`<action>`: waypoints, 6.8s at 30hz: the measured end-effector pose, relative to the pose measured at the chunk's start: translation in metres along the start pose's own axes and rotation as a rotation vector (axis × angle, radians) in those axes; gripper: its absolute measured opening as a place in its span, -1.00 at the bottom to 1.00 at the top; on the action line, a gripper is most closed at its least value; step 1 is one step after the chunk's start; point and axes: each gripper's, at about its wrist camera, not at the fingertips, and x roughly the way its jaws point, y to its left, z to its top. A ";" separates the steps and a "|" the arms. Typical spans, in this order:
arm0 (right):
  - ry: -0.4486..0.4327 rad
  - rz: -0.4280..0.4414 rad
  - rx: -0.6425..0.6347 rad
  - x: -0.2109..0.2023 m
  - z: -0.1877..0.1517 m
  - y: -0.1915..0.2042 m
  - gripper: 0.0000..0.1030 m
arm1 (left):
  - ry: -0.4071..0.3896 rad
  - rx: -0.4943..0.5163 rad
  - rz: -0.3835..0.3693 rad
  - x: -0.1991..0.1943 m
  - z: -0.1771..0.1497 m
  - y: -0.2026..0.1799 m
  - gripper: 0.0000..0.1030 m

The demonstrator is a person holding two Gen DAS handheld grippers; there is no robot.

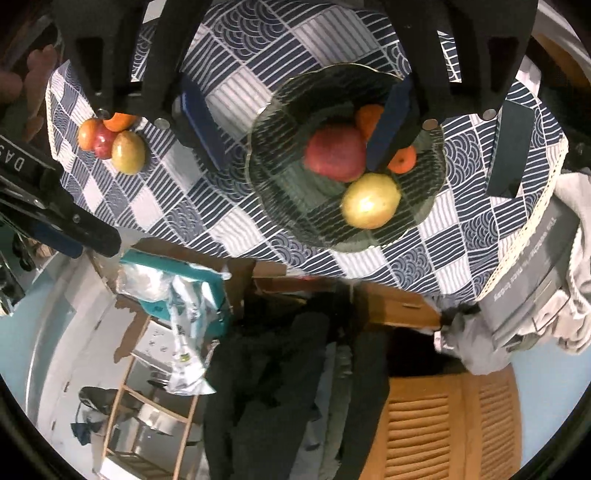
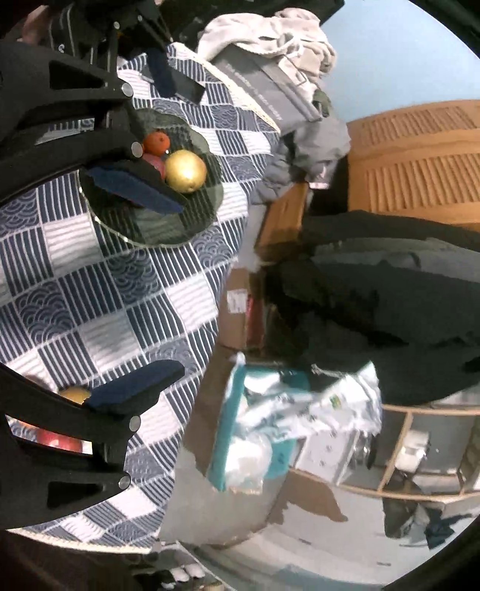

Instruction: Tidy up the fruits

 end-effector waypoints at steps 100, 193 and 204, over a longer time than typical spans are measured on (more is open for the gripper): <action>0.340 -0.287 0.434 -0.021 -0.225 -0.261 0.73 | 0.306 0.442 -0.180 0.139 -0.111 -0.279 0.70; 0.330 -0.038 0.455 0.043 -0.214 -0.274 0.12 | 0.331 0.302 -0.160 0.147 -0.084 -0.220 0.24; 0.327 -0.109 0.480 0.037 -0.208 -0.286 0.47 | 0.305 0.242 -0.142 0.154 -0.062 -0.206 0.24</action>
